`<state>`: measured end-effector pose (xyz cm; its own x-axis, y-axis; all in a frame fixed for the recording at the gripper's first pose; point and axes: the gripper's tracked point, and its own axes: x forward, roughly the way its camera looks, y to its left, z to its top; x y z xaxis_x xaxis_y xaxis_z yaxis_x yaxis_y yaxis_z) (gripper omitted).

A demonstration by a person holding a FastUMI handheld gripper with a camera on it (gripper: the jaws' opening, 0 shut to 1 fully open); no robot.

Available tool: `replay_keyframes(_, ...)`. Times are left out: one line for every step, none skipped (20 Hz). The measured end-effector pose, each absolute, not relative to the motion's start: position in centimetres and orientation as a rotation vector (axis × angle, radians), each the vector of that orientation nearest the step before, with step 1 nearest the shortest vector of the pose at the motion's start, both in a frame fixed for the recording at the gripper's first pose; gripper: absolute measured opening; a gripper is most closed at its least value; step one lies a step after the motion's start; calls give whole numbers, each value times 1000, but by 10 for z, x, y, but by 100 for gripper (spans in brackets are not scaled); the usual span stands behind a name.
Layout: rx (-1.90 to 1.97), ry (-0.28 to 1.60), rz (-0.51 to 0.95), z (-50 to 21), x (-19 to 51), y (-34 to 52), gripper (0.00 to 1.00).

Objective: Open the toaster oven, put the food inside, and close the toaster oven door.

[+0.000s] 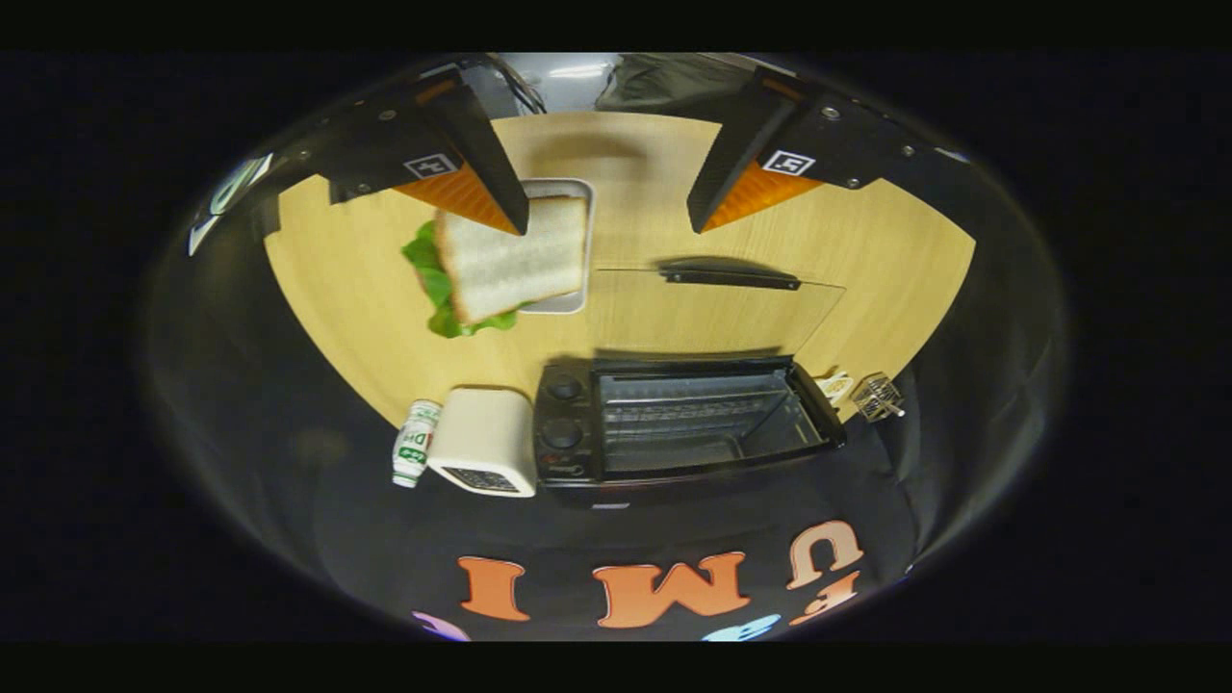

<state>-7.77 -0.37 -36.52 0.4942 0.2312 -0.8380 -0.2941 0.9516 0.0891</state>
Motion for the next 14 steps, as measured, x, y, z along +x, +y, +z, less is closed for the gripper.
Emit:
replay_keyframes(-67,1010,316,-361,-75,-16,98)
replay_keyframes(-66,1010,313,-357,-70,-25,99)
replay_keyframes(-65,1012,309,-355,-65,-37,99)
replay_keyframes(-66,1014,302,-354,-58,-48,99)
replay_keyframes(-67,1019,297,-355,-53,-59,99)
replay_keyframes(-66,1026,294,-356,-46,-68,99)
replay_keyframes(-58,1029,300,-357,-39,-76,99)
replay_keyframes(-42,1030,310,-360,-30,-79,98)
replay_keyframes(-22,1044,320,-364,-24,-83,98)
replay_keyframes(4,1060,331,-370,-17,-84,98)
replay_keyframes(32,1082,347,-377,-11,-85,98)
replay_keyframes(61,1108,367,-383,-8,-83,98)
replay_keyframes(94,1143,396,-390,-7,-79,98)
replay_keyframes(114,1170,416,-397,-5,-75,96)
